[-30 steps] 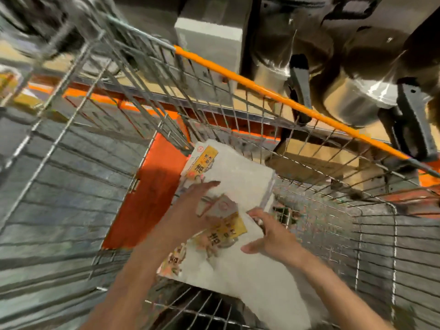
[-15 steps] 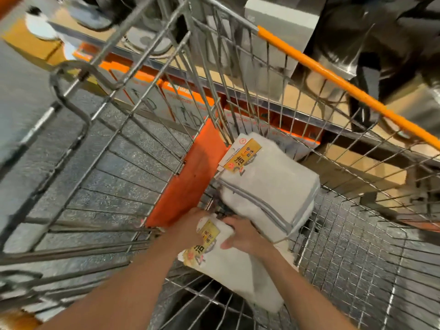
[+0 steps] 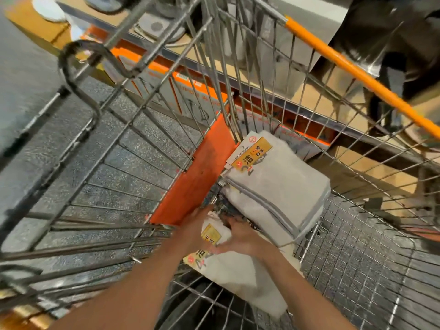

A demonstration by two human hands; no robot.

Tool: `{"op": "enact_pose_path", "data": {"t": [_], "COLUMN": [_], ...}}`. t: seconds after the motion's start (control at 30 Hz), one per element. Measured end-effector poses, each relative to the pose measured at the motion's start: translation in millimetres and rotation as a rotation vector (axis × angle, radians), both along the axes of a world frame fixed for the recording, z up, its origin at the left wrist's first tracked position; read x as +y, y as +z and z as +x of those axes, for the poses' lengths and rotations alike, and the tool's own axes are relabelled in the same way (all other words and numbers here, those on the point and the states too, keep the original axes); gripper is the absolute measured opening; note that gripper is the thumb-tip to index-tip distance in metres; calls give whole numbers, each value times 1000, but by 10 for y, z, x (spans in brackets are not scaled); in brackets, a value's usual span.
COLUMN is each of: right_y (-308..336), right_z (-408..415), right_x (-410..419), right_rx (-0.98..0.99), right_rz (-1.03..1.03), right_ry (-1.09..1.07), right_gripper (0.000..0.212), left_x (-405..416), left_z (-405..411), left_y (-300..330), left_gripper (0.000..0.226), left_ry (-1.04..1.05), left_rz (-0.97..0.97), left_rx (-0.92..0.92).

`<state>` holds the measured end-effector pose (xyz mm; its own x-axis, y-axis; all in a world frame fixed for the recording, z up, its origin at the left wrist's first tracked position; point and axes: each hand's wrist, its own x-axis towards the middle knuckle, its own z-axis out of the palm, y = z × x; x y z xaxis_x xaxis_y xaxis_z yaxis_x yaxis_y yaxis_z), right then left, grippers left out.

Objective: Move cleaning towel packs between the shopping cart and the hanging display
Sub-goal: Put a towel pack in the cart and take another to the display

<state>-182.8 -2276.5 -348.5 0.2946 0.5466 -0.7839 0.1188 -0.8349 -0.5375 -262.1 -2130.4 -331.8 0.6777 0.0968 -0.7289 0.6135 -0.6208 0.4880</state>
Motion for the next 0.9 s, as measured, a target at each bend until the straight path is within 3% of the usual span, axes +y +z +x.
{"op": "enact_pose_path", "data": {"t": [0.2,0.9], "right_y": [-4,24], "right_z": [29,-217], "right_x": [-64,-94], "right_rx": [4,-13], "right_rz": [4,29], "right_ry": [55,60], "right_gripper": [90,81], "left_x": [19,-63], "left_z": [22,-62], "left_y": [28,164], "left_gripper": [111,107], "left_ry": [-4,1], "left_rz": [-2,0], "left_rx": [17,20]}}
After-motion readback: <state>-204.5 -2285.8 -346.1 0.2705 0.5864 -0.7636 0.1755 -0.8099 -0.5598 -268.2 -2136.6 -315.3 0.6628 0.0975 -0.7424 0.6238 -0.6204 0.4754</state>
